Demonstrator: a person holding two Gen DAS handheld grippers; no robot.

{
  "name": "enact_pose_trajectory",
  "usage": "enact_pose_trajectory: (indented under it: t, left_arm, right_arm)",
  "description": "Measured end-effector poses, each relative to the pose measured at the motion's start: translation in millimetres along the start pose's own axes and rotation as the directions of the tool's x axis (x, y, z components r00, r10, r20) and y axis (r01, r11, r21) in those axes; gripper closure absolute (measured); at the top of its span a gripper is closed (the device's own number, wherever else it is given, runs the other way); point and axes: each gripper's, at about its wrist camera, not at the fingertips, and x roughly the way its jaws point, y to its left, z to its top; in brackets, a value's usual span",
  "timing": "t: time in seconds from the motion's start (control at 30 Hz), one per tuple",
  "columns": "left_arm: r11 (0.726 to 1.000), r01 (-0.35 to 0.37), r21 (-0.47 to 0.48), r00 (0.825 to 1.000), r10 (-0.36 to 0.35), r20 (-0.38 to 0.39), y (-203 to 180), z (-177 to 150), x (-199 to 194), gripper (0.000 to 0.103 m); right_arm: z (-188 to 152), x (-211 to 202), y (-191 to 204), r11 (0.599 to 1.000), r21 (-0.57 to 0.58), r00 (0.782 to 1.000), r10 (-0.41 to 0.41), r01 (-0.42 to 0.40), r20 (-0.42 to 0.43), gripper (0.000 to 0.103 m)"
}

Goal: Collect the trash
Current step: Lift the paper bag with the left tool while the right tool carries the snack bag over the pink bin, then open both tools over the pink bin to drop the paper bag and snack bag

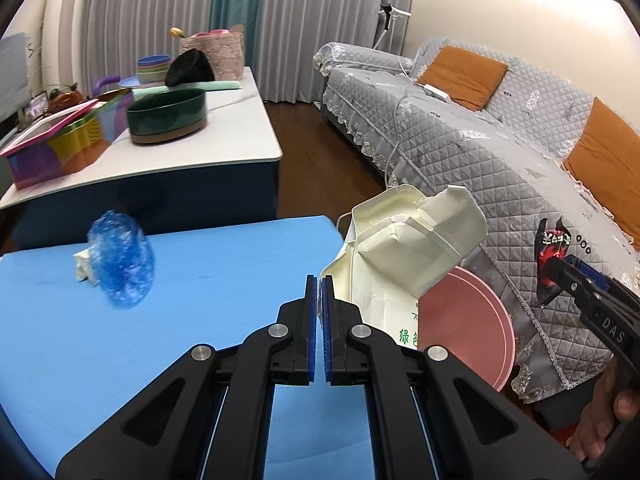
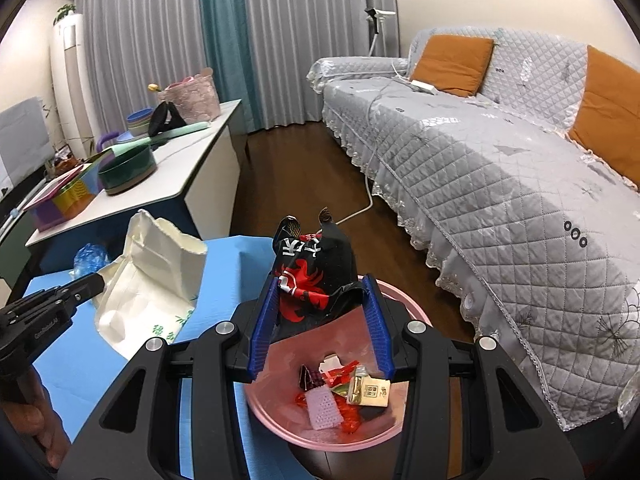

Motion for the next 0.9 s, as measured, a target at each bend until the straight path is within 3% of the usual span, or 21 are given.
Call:
enact_pose_trajectory:
  t: [0.67,0.77,0.8,0.9]
  left_arm:
    - [0.997,0.020,0.072,0.999,-0.017,-0.044,-73,10,45,0.101]
    - [0.996,0.031,0.081,0.998,-0.026,-0.054,-82,9,48,0.100]
    - [0.996,0.033,0.081,0.998,-0.028,-0.057,-83,9,48,0.096]
    - [0.997,0.035,0.073,0.998,-0.031,-0.054,-84,9,46,0.072]
  right_arm:
    - [-1,28,-42,0.994,0.106,0.998,-0.032,0.037,-0.048,0.060]
    - [-3,32,-44,0.993,0.110,0.996,-0.042,0.050,-0.073,0.052]
    - [-5,36,-45,0.992,0.113,0.995,-0.044,0.054,-0.090,0.041]
    - [-8,39,-46,0.992,0.108,0.993,-0.049,0.061,-0.104,0.039]
